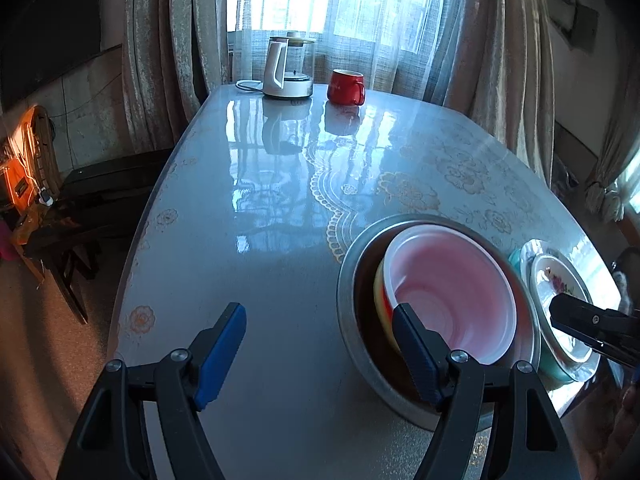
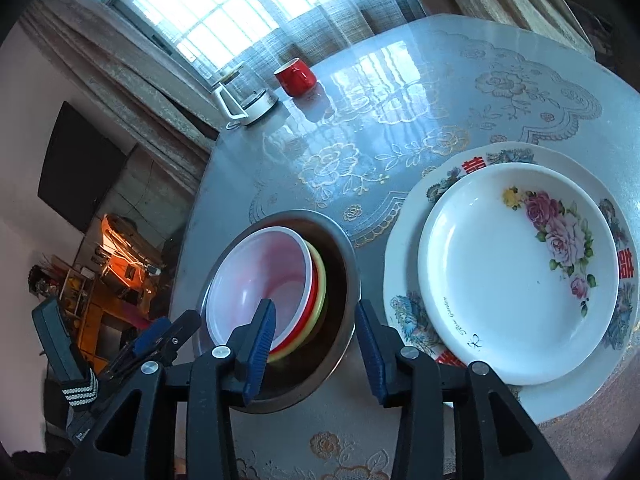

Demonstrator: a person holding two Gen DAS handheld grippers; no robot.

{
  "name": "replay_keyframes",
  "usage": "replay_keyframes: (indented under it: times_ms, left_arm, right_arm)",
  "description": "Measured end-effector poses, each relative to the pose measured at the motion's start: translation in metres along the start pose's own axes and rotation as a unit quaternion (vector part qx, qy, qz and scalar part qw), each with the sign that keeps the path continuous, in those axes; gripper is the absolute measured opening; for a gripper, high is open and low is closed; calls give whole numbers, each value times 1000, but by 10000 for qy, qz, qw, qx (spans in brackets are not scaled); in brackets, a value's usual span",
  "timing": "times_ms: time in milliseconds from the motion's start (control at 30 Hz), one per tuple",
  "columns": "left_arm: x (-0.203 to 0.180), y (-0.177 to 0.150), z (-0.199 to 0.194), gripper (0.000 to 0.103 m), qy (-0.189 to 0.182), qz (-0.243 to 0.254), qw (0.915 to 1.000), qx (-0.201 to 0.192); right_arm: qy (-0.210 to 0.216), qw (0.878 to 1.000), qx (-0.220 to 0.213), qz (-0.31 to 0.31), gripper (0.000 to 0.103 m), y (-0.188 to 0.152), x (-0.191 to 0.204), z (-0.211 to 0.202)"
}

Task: Organize plates and bowls
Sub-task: 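Move both grippers to the steel bowl rim and close on it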

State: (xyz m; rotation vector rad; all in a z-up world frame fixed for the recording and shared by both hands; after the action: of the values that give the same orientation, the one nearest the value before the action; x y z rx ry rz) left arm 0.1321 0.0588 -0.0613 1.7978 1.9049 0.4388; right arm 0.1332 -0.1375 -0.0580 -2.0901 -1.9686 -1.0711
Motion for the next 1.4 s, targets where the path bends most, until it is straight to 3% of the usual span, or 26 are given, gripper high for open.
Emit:
replay_keyframes:
  times_ms: [400, 667, 800, 900, 1033, 1167, 1400]
  left_arm:
    - [2, -8, 0, 76, -94, -116, 9998, 114]
    - [-1, -15, -1, 78, -256, -99, 9995, 167]
    - [-4, -18, 1, 77, -278, -24, 9994, 223]
    - [-5, -18, 3, 72, -314, -4, 9992, 253]
    - [-5, -17, 7, 68, -371, 10, 9987, 351]
    - [-7, -15, 13, 55, -453, 56, 9975, 531]
    - [-17, -11, 20, 36, -605, 347, 9938, 867]
  right_arm:
    - [-727, 9965, -191, -365, 42, -6, 6, 2]
    - [-853, 9941, -368, -557, 44, -6, 12, -5]
    - [-756, 9960, -185, -434, 44, -8, 9, 0]
    - [-862, 9955, 107, -381, 44, -12, 4, 8]
    - [-629, 9968, 502, 21, 44, -17, -6, 22]
    - [-468, 9954, 782, 306, 44, -19, -11, 33]
    - [-555, 9921, 1053, 400, 39, -18, -9, 50]
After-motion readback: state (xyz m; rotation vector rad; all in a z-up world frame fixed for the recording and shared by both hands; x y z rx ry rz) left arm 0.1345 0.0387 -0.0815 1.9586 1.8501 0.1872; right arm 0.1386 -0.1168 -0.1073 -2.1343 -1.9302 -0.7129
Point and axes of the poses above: each gripper's, at about its wrist camera, not at the fingertips, and z roughly the way its jaws point, x to its left, y to its top, the point moved 8 cm from there along z, roughly the way its jaws point, and after that the axes turned 10 degrees about x, right-handed, at the moved point
